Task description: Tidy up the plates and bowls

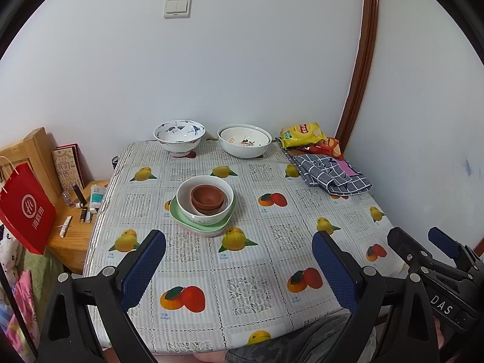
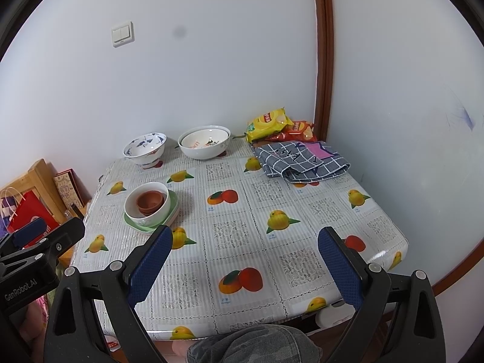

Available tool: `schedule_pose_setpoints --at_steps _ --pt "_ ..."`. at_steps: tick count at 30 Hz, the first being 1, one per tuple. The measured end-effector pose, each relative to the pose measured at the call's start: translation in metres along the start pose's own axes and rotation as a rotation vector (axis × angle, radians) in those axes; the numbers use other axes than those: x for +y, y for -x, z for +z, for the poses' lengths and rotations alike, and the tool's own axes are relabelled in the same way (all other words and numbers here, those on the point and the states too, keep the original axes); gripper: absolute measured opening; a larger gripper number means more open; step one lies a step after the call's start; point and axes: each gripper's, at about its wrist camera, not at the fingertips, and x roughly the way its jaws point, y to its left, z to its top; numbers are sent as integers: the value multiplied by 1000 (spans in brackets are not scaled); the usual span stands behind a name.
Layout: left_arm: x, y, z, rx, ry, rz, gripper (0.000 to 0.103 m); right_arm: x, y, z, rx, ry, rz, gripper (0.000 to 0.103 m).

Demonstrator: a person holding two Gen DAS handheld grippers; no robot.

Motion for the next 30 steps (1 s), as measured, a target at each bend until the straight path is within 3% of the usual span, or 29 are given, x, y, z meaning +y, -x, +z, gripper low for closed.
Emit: schedule_pose_setpoints --at_steps 21,30 --pt "-1 -3 1 -7 -16 14 98 -1 2 0 -10 -9 7 96" --pt "-1 -21 4 -5 -27 25 98 3 -19 0 2 6 27 96"
